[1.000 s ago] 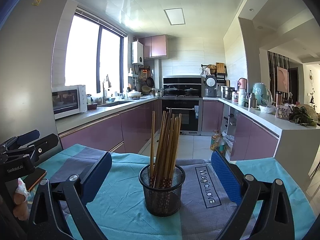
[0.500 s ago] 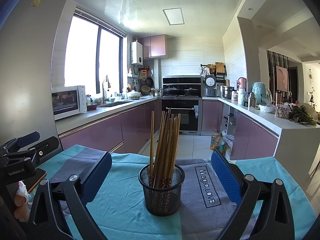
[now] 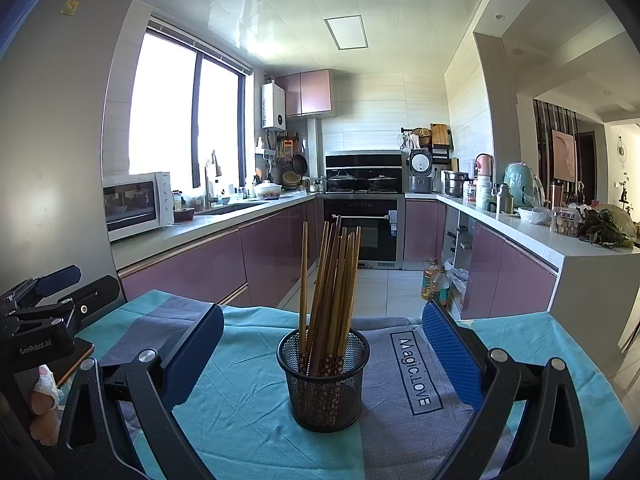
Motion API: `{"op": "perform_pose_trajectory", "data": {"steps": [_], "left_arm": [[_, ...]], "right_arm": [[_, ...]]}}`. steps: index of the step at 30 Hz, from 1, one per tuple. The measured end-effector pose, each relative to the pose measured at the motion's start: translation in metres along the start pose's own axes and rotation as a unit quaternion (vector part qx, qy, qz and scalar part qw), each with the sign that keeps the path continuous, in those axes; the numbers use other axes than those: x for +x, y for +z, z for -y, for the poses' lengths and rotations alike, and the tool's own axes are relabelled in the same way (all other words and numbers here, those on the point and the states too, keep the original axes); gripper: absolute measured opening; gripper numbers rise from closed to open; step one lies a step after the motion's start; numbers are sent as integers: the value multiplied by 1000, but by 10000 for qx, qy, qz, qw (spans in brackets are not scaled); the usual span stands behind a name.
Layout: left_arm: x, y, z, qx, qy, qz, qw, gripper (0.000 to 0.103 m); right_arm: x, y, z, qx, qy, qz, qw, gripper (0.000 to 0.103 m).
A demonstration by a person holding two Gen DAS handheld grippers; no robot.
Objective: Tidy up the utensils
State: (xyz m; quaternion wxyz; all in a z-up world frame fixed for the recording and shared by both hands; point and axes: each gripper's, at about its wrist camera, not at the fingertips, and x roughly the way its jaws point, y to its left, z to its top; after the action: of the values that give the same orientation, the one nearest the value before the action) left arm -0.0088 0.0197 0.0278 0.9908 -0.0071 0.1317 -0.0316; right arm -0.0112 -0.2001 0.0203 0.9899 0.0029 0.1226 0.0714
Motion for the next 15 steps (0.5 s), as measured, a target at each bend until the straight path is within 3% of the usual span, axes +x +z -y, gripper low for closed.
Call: {"op": "perform_pose_trajectory", "data": {"steps": [15], "left_arm": [[1, -1, -1, 9, 22, 8, 10000, 97]], "right_arm": [[0, -1, 0, 17, -10, 7, 10000, 96]]}}
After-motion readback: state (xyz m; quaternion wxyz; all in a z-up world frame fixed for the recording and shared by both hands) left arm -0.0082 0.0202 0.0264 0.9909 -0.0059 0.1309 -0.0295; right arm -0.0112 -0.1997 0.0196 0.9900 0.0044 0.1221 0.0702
